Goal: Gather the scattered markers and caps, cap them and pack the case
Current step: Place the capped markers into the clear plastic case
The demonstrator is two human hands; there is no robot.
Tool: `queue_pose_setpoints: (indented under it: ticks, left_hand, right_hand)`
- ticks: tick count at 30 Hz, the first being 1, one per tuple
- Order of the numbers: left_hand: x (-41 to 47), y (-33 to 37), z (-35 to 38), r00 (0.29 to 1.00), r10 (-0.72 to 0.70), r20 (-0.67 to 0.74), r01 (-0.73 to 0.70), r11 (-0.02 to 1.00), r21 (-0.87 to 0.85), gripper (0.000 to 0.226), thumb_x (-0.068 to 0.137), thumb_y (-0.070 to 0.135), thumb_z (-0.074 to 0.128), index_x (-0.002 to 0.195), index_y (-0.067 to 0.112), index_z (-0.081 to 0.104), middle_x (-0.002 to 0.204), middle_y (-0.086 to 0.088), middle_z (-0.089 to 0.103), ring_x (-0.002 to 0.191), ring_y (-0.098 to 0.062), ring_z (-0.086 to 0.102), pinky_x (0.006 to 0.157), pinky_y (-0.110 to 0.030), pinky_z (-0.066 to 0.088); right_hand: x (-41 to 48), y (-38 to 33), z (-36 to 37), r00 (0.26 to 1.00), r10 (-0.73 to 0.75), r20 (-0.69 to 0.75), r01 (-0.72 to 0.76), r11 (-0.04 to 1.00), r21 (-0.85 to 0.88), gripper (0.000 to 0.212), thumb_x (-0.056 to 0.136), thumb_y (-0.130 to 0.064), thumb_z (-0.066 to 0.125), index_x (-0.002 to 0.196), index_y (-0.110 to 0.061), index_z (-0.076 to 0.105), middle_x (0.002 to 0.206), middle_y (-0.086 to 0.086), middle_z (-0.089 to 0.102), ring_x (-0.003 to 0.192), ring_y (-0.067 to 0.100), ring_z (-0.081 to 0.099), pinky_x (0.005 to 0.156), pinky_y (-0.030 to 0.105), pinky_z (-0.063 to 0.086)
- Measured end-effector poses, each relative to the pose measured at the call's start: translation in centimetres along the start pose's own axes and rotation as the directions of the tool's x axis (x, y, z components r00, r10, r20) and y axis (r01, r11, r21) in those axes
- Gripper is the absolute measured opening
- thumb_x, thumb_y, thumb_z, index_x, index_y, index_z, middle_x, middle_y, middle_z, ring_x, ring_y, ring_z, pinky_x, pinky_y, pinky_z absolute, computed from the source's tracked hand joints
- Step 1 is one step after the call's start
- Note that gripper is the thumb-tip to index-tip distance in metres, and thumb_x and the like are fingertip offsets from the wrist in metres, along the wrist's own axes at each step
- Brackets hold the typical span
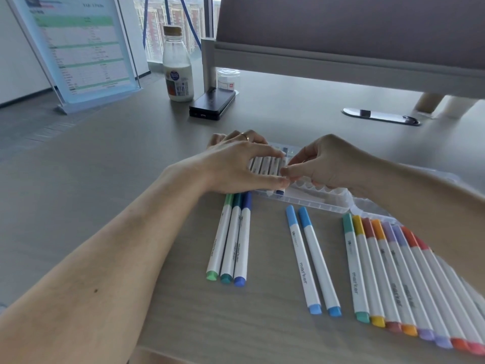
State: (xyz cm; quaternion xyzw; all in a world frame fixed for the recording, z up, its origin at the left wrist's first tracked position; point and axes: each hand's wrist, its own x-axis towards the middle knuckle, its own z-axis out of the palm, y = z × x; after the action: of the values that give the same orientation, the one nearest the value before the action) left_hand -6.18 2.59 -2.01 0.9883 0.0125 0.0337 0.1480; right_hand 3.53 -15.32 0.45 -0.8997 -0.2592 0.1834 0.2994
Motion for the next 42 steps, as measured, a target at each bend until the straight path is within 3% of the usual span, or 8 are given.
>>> queue_pose_setpoints:
  ticks: [10, 15, 19, 22, 29, 32, 35, 42]
  left_hand:
    - [0.1, -0.3, 0.2, 1.0, 0.014, -0.01, -0.014, 1.0, 0.006, 0.075, 0.078, 0.088, 0.048, 0.146, 0.057, 0.045, 0.15, 0.016, 0.037, 0.133, -0.007, 0.028, 0.108, -0.04, 0.025]
    - [0.1, -0.5, 0.3, 0.999, 0.02, -0.024, -0.021, 1.0, -0.018, 0.067, 0.083, 0.085, 0.051, 0.144, 0.059, 0.046, 0.15, 0.017, 0.039, 0.138, -0.008, 0.029, 0.108, -0.039, 0.024]
    - [0.4, -0.6, 0.3, 0.999, 0.026, -0.043, -0.027, 1.0, -0.003, 0.055, 0.091, 0.073, 0.054, 0.143, 0.058, 0.047, 0.151, 0.016, 0.041, 0.142, -0.01, 0.03, 0.115, -0.042, 0.022]
    - [0.4, -0.5, 0.3, 0.999, 0.006, -0.037, -0.007, 1.0, -0.01, 0.062, 0.081, 0.07, 0.046, 0.142, 0.06, 0.048, 0.149, 0.016, 0.043, 0.141, -0.011, 0.032, 0.117, -0.045, 0.02]
    - [0.2, -0.4, 0.3, 1.0, 0.006, -0.03, -0.006, 1.0, -0.014, 0.063, 0.081, 0.074, 0.043, 0.142, 0.061, 0.046, 0.15, 0.016, 0.042, 0.141, -0.012, 0.031, 0.117, -0.043, 0.02]
    - [0.4, -0.6, 0.4, 0.999, 0.015, -0.033, -0.015, 1.0, -0.006, 0.065, 0.08, 0.082, 0.04, 0.143, 0.062, 0.045, 0.149, 0.017, 0.042, 0.142, -0.012, 0.031, 0.116, -0.044, 0.02]
    - [0.4, -0.6, 0.4, 1.0, 0.008, -0.019, -0.009, 1.0, -0.018, 0.074, 0.074, 0.086, 0.034, 0.143, 0.062, 0.045, 0.149, 0.017, 0.041, 0.141, -0.011, 0.031, 0.116, -0.045, 0.022]
    - [0.3, -0.6, 0.4, 0.999, 0.014, -0.033, -0.015, 1.0, -0.02, 0.053, 0.091, 0.07, 0.05, 0.143, 0.06, 0.046, 0.149, 0.014, 0.041, 0.14, -0.013, 0.032, 0.115, -0.046, 0.024]
  right_hand:
    - [-0.2, 0.0, 0.1, 1.0, -0.011, -0.017, 0.01, 1.0, -0.02, 0.027, 0.079, -0.043, 0.084, 0.083, -0.016, 0.08, 0.055, -0.006, 0.063, 0.053, 0.01, 0.051, 0.041, 0.018, 0.042]
    - [-1.8, -0.9, 0.1, 0.97, -0.187, -0.157, 0.178, 0.981, -0.073, 0.024, 0.087, -0.039, 0.078, 0.079, -0.017, 0.074, 0.071, 0.006, 0.072, 0.051, 0.011, 0.057, 0.043, 0.018, 0.045]
    - [-4.4, -2.3, 0.9, 0.966, -0.256, 0.021, 0.257, 0.958, -0.129, 0.04, 0.084, -0.051, 0.075, 0.064, -0.016, 0.076, 0.049, -0.004, 0.059, 0.041, 0.002, 0.043, 0.046, 0.017, 0.039]
    - [-5.7, -3.1, 2.3, 0.948, -0.303, 0.102, 0.317, 0.932, -0.175, 0.043, 0.086, -0.052, 0.071, 0.064, -0.015, 0.076, 0.055, -0.003, 0.069, 0.042, 0.002, 0.052, 0.048, 0.014, 0.042]
    - [-6.1, -3.3, 3.3, 0.953, -0.277, 0.123, 0.303, 0.895, -0.329, 0.043, 0.078, -0.049, 0.072, 0.069, -0.007, 0.073, 0.065, 0.005, 0.072, 0.061, 0.015, 0.066, 0.073, 0.039, 0.06]
    - [-6.2, -3.2, 2.4, 0.964, -0.234, 0.129, 0.267, 0.877, -0.399, 0.038, 0.076, -0.045, 0.068, 0.076, -0.008, 0.076, 0.067, 0.005, 0.072, 0.066, 0.017, 0.067, 0.069, 0.038, 0.06]
    - [-6.2, -3.2, 2.4, 0.964, -0.23, 0.131, 0.264, 0.878, -0.4, 0.048, 0.079, -0.051, 0.069, 0.066, -0.006, 0.072, 0.046, -0.003, 0.055, 0.048, 0.012, 0.054, 0.06, 0.036, 0.053]
    - [-6.4, -3.5, 3.0, 0.958, -0.258, 0.125, 0.287, 0.855, -0.432, 0.037, 0.081, -0.041, 0.066, 0.058, -0.013, 0.063, 0.047, -0.006, 0.055, 0.049, 0.006, 0.054, 0.054, 0.026, 0.044]
